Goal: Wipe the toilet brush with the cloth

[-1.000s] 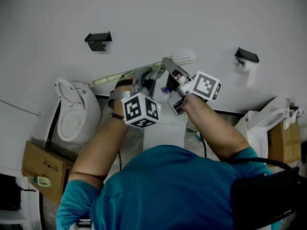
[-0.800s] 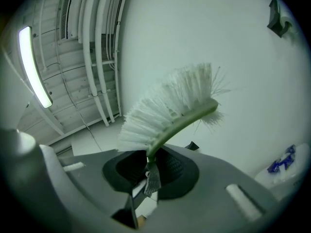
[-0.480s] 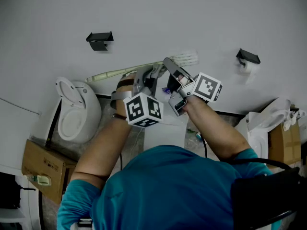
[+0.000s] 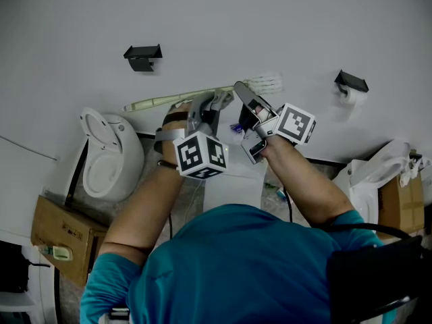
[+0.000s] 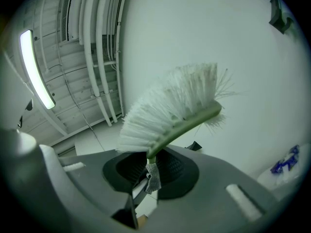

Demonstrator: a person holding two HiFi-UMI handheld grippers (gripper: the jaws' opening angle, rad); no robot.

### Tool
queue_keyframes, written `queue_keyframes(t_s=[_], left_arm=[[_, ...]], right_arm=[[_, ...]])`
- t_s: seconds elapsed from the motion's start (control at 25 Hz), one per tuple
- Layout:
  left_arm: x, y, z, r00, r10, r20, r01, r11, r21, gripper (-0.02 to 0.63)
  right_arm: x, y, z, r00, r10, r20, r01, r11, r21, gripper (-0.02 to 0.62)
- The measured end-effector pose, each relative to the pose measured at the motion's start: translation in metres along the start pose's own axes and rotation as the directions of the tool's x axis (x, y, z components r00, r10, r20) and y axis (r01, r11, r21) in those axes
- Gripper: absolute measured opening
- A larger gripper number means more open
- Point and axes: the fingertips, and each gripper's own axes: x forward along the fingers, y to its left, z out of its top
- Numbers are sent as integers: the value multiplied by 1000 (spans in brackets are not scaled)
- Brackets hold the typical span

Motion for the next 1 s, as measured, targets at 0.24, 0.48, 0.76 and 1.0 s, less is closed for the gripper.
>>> queue_keyframes(t_s=[0.24, 0.48, 0.76, 1.0], left_arm=[[-4, 5, 2, 1000, 18, 1, -18, 1000, 22, 38], [-5, 8, -1, 1000, 29, -7, -29, 999, 23, 38], [-6, 14, -5, 999, 40, -20, -39, 999, 20, 38], [-6, 16, -8, 999, 43, -24, -42, 999, 18, 38]], right_arm=[[-1, 7, 3, 1000, 26, 0, -26, 1000, -12, 58], [-7, 7, 10, 999, 38, 8, -38, 999, -28, 58], [-14, 6, 18, 999, 44, 17, -43, 998, -44, 58], [-16, 7, 22, 999, 51, 5, -51, 997, -63, 58]])
